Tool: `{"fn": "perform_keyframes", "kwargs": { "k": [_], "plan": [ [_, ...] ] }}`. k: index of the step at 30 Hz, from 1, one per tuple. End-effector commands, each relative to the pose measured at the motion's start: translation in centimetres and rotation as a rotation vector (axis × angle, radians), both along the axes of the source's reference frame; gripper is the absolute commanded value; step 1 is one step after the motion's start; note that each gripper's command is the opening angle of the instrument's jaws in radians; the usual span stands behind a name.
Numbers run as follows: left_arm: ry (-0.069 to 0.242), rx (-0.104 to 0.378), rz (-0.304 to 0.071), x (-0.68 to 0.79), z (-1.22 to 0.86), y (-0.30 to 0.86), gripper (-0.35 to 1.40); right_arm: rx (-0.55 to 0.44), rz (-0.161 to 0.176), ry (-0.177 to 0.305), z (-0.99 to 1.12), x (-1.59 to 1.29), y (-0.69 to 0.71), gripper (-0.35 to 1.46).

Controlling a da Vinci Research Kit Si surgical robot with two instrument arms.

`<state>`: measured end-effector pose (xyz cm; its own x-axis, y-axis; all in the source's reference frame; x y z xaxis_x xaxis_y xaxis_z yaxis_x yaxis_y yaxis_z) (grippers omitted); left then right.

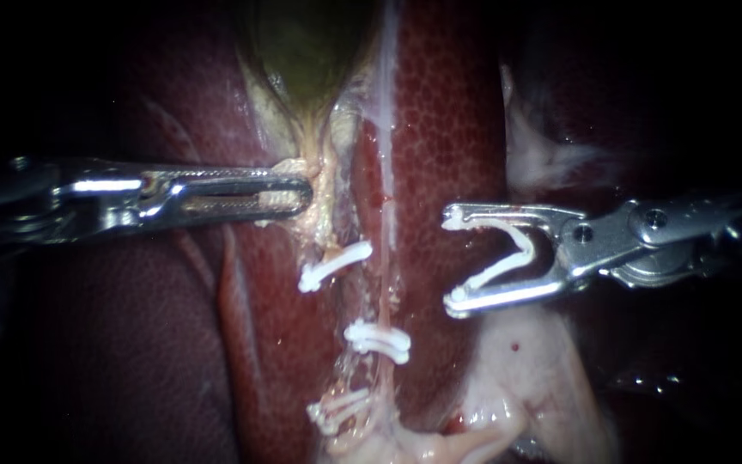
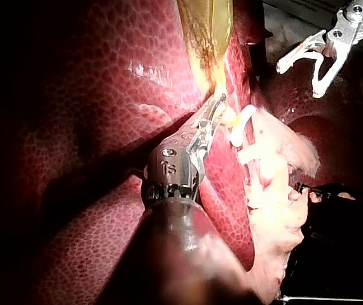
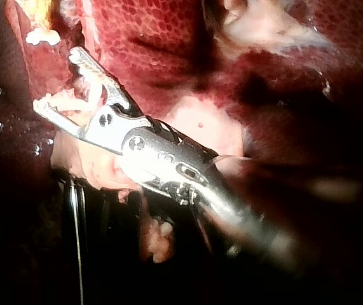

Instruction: Clipping third clip right tube

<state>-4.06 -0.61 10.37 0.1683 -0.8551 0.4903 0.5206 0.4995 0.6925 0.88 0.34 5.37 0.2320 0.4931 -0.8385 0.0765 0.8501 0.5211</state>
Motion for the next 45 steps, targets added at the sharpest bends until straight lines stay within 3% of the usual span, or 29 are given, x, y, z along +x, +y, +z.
{"fn": "perform_keyframes", "kwargs": {
  "k": [1, 5, 10, 20, 31, 38, 45],
  "plan": [
    [0.0, 0.0, 0.0, 0.01, 0.0, 0.0, -0.33, 0.0, 0.0, 0.0, 0.0, 0.0, 0.0, 0.6],
    [-0.004, 0.004, 0.005, 0.07, -0.05, 0.05, -0.33, 0.0, 0.0, 0.0, 0.0, 0.0, 0.0, 0.6],
    [0.002, 0.014, 0.0, 0.29, -0.24, 0.24, -0.33, 0.0, 0.001, 0.0, 0.01, 0.01, 0.0, 0.6],
    [-0.006, 0.007, -0.063, 0.72, -0.64, 0.57, -0.33, 0.0, 0.001, -0.001, 0.02, 0.01, 0.01, 0.6],
    [-0.009, 0.002, -0.073, 0.76, -0.77, 0.58, -0.33, -0.004, 0.003, -0.002, 0.07, 0.06, -0.02, 0.6],
    [-0.008, 0.0, -0.074, 0.76, -0.76, 0.57, -0.33, 0.005, 0.006, -0.019, 0.43, 0.16, -0.17, 0.6],
    [-0.008, -0.001, -0.074, 0.75, -0.75, 0.56, -0.33, 0.072, -0.002, -0.088, 1.07, 0.32, -0.4, 0.6]
  ]
}}
